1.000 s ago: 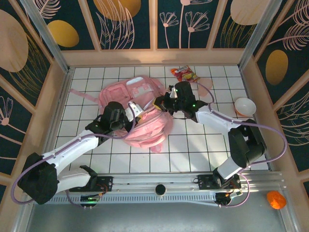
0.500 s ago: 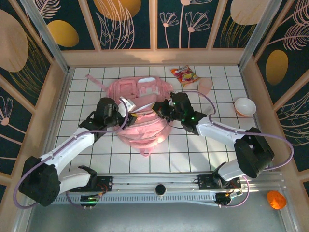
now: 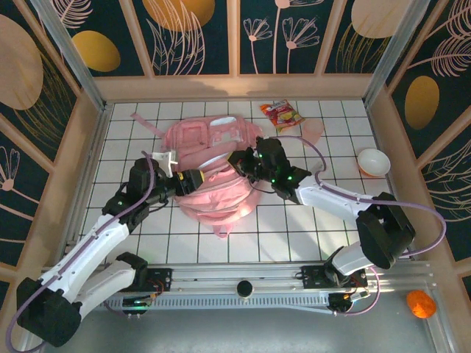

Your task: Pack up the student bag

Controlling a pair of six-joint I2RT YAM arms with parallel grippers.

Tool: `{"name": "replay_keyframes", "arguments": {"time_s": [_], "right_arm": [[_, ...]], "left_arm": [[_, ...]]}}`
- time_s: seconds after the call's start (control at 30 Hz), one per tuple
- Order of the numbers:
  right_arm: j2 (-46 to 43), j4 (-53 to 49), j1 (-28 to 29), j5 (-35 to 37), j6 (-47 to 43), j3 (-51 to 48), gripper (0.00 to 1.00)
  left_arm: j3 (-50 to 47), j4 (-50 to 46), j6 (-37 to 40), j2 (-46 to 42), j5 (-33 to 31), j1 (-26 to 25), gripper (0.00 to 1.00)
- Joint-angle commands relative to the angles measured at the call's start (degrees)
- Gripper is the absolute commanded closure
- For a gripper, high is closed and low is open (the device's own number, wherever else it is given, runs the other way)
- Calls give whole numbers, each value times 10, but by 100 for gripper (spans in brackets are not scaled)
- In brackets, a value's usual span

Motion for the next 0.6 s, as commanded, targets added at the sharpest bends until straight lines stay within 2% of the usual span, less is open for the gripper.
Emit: {"name": "replay_keyframes", "arguments": {"time_s": [0.0, 0.17, 0.27, 0.5, 0.57], "right_arm": [[3, 62, 11, 10, 1, 45, 100], [7, 66, 14, 7, -1, 48, 100], [10, 72, 17, 4, -1, 48, 100], [13, 75, 18, -4, 1, 48, 100], [12, 76, 19, -4, -2, 48, 100]], "left_arm": [[-22, 10, -127, -3, 50, -9, 37], [-35, 73, -96, 7, 45, -36, 37], [-12, 77, -47, 37, 32, -51, 37], [26, 83, 31, 72, -72, -53, 35], [32, 92, 43, 84, -73, -53, 35]]}}
